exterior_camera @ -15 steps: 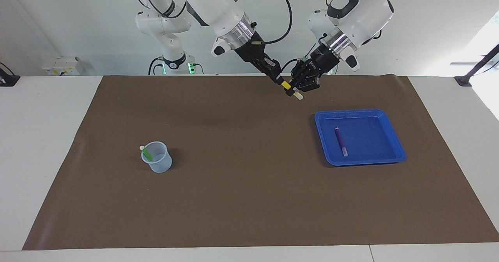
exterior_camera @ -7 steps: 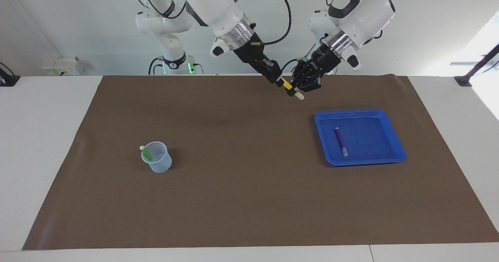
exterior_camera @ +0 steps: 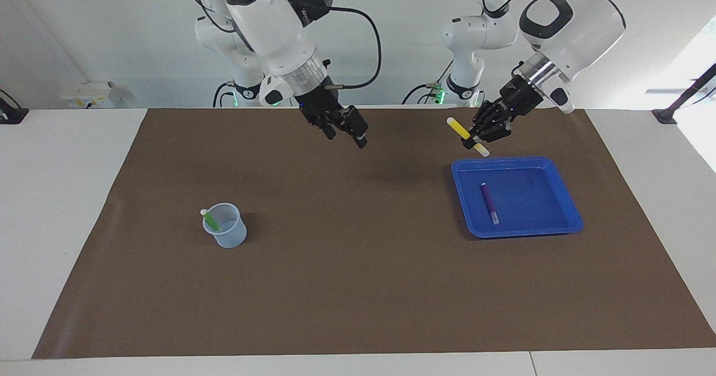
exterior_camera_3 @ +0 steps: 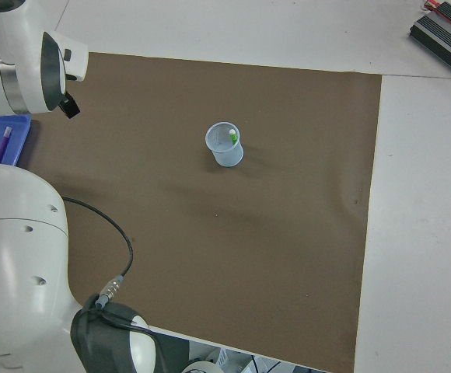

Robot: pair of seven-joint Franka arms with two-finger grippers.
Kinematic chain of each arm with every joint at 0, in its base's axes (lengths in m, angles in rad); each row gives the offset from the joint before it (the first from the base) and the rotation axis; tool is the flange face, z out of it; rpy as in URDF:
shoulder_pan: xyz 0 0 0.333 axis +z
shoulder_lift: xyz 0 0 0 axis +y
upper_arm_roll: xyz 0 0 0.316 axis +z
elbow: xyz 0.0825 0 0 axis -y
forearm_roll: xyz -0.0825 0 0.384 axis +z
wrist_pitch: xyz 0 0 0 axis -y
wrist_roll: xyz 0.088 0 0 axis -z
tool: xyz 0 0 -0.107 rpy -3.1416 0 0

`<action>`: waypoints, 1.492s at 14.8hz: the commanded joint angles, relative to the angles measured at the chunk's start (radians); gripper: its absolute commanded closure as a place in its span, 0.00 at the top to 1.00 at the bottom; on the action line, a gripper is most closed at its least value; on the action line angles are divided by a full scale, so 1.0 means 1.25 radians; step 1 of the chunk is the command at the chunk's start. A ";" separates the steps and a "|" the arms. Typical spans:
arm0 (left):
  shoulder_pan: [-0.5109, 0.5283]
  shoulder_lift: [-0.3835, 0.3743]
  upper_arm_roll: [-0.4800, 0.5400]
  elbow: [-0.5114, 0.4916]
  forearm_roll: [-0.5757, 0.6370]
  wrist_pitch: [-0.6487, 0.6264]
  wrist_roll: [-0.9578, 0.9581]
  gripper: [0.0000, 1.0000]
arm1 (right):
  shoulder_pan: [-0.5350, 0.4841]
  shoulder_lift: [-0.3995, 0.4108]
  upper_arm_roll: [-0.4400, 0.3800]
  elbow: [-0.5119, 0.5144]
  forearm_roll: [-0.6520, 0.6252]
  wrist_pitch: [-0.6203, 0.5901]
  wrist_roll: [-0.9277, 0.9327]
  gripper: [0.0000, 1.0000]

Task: Right arm passes pens to left for tray arrangement
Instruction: 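Place the yellow pen in the tray while the right gripper returns to the cup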

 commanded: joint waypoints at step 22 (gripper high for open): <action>0.110 0.327 -0.006 -0.019 0.595 0.170 0.808 0.00 | -0.006 0.015 -0.324 -0.277 -0.222 0.247 -0.755 0.89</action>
